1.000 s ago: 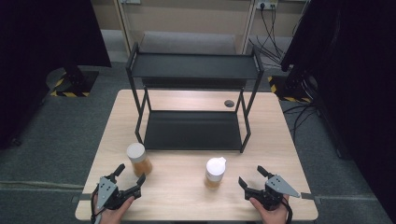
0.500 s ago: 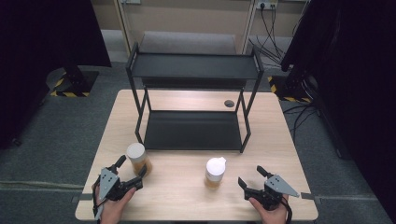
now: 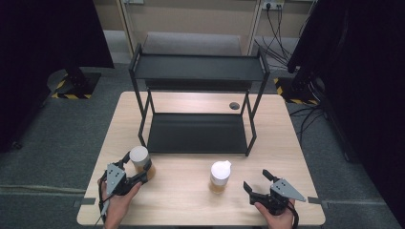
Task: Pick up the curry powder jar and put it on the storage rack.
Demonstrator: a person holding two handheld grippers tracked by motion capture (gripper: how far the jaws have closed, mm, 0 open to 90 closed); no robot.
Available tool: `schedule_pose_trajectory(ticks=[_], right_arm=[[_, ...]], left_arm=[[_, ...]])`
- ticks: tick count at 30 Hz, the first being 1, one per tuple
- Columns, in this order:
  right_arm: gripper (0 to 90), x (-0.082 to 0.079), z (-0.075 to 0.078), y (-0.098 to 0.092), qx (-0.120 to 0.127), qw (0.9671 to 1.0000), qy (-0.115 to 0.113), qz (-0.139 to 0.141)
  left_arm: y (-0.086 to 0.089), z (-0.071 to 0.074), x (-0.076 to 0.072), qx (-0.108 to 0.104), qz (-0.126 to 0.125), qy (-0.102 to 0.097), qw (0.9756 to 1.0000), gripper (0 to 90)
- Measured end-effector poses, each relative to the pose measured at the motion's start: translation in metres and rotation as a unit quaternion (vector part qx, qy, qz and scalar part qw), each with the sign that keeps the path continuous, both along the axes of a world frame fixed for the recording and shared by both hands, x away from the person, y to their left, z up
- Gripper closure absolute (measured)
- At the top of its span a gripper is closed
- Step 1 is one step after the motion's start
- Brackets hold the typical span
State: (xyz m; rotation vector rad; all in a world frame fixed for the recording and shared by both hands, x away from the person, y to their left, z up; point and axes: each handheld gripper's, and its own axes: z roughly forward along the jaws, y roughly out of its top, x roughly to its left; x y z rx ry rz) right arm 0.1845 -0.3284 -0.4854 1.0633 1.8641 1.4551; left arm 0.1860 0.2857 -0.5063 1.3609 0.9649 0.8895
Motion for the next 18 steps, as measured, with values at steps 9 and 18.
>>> schedule_pose_trajectory(ticks=[9, 18], right_arm=[[9.1, 0.0002, -0.0002, -0.0006, 0.001, 1.0000, 0.000, 0.001], [9.1, 0.0005, -0.0003, -0.0011, 0.003, 1.0000, 0.001, 0.001]], left_arm=[[0.0015, 0.0009, 0.0007, 0.012, 0.001, -0.002, 0.9999, 32.8], [0.0020, 0.0065, -0.0007, 0.000, 0.005, 0.008, 1.0000, 33.0]])
